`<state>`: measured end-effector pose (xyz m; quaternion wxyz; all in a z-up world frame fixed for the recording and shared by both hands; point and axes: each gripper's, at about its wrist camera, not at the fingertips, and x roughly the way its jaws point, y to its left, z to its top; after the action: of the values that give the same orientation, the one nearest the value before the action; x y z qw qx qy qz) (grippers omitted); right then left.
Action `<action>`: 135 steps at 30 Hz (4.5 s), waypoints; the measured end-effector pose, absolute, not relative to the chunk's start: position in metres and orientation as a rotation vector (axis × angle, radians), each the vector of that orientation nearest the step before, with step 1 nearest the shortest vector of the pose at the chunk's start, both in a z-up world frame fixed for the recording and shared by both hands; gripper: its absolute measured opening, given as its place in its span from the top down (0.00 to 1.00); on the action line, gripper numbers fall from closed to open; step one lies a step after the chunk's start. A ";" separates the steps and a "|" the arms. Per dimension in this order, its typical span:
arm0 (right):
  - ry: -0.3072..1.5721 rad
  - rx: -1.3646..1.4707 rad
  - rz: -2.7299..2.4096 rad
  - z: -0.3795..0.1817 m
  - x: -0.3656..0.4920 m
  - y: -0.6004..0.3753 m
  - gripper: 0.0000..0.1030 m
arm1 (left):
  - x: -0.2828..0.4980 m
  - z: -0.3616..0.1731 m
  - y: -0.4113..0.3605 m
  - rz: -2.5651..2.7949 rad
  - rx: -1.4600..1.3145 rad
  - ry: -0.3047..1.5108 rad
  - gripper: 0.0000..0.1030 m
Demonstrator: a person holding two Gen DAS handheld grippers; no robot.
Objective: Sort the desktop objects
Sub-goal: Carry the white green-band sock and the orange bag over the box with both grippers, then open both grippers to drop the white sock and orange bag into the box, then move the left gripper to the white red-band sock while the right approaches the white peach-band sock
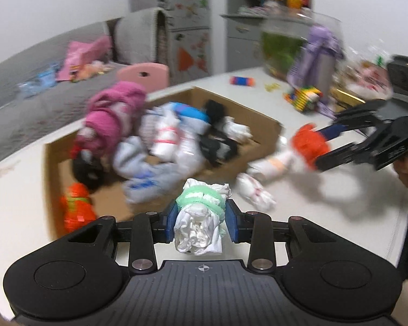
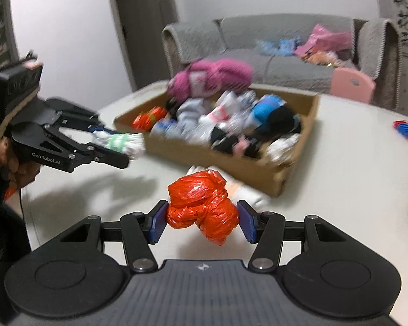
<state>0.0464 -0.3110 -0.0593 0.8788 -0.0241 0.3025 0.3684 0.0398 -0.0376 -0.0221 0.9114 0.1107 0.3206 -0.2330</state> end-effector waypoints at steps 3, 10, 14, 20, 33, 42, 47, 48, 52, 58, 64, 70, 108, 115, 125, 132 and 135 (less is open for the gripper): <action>0.575 -0.001 0.734 -0.051 0.051 -0.321 0.50 | 0.046 -0.016 -0.032 -0.418 0.209 0.638 0.58; 0.482 0.057 0.664 -0.041 0.063 -0.321 0.50 | 0.051 -0.007 -0.028 -0.351 0.192 0.591 0.58; 0.436 0.095 0.656 -0.035 0.067 -0.320 0.50 | 0.055 -0.003 -0.030 -0.320 0.208 0.565 0.58; 0.409 0.136 0.666 -0.033 0.082 -0.310 0.50 | 0.069 -0.004 -0.027 -0.256 0.218 0.550 0.58; 0.398 0.167 0.735 -0.031 0.110 -0.275 0.50 | 0.099 -0.006 -0.004 -0.189 0.155 0.538 0.58; 0.453 0.109 0.753 -0.041 0.124 -0.249 0.50 | 0.112 -0.017 0.009 -0.131 0.130 0.570 0.58; 0.481 0.058 0.776 -0.044 0.128 -0.225 0.50 | 0.114 -0.022 0.017 -0.115 0.112 0.593 0.58; 0.484 0.034 0.774 -0.044 0.129 -0.218 0.50 | 0.116 -0.024 0.016 -0.112 0.120 0.600 0.58; 0.501 -0.036 0.769 -0.051 0.131 -0.200 0.50 | 0.119 -0.032 0.016 -0.106 0.124 0.618 0.57; 0.511 -0.112 0.749 -0.058 0.126 -0.185 0.50 | 0.122 -0.040 0.011 -0.102 0.152 0.637 0.57; 0.517 -0.173 0.729 -0.061 0.122 -0.178 0.50 | 0.119 -0.043 0.007 -0.092 0.165 0.639 0.50; 0.496 -0.190 0.712 -0.061 0.119 -0.178 0.35 | 0.119 -0.047 0.003 -0.078 0.187 0.644 0.22; 0.653 -0.050 0.670 -0.089 0.072 -0.295 0.17 | 0.051 -0.080 -0.144 -0.558 0.333 0.672 0.00; 0.683 -0.039 0.660 -0.093 0.074 -0.287 0.19 | 0.061 -0.079 -0.136 -0.531 0.270 0.716 0.00; 0.743 -0.021 0.678 -0.093 0.075 -0.288 0.50 | 0.058 -0.076 -0.125 -0.531 0.219 0.728 0.16; 0.753 -0.050 0.710 -0.091 0.067 -0.288 0.60 | 0.055 -0.074 -0.121 -0.539 0.212 0.718 0.31; 0.758 -0.042 0.708 -0.091 0.067 -0.291 0.60 | 0.054 -0.073 -0.121 -0.543 0.213 0.717 0.39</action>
<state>0.0673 -0.2907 -0.0908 0.8683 -0.0201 0.3624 0.3382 0.0536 -0.1214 -0.0731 0.8951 0.1028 0.3457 -0.2621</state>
